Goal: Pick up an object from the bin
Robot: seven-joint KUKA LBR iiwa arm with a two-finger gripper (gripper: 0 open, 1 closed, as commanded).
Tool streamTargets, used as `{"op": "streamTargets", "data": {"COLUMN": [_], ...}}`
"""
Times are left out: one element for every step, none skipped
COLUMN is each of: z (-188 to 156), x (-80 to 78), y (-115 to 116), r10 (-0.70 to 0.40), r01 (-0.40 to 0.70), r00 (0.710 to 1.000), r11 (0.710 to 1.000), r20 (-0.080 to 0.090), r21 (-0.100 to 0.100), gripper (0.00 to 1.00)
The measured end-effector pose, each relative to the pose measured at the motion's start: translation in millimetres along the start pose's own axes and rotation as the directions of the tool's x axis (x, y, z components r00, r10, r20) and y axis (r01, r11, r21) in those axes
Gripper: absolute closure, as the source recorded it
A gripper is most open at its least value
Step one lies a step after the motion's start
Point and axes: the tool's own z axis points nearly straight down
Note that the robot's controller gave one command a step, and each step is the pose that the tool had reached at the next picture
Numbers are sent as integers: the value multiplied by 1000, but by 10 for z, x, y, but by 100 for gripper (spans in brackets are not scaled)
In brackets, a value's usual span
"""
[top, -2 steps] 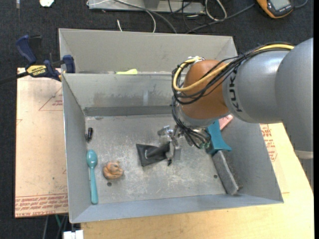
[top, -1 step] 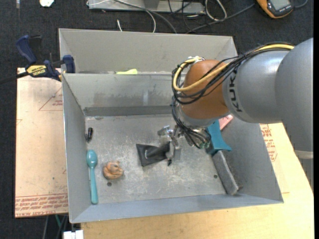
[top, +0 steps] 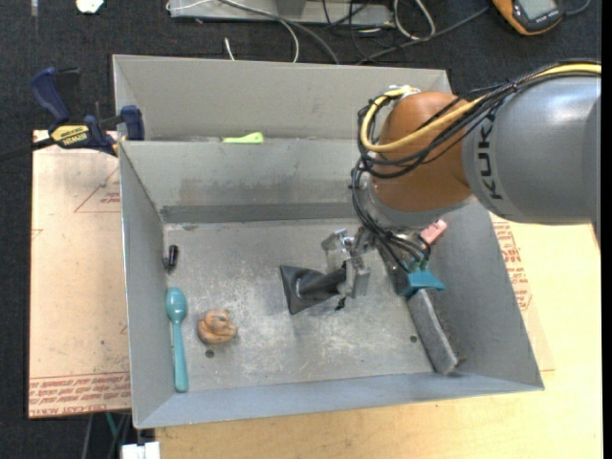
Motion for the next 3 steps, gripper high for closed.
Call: {"op": "streamTargets", "data": {"z": [246, -231, -826], "x": [98, 41, -38], "y": [562, 457, 584], "r10": [-309, -411, -425], "r01": [309, 411, 425], "r00": [951, 911, 905], "r11": [951, 911, 905], "r20": [4, 0, 0], "r21": [1, -1, -7], "gripper": [100, 100, 100]}}
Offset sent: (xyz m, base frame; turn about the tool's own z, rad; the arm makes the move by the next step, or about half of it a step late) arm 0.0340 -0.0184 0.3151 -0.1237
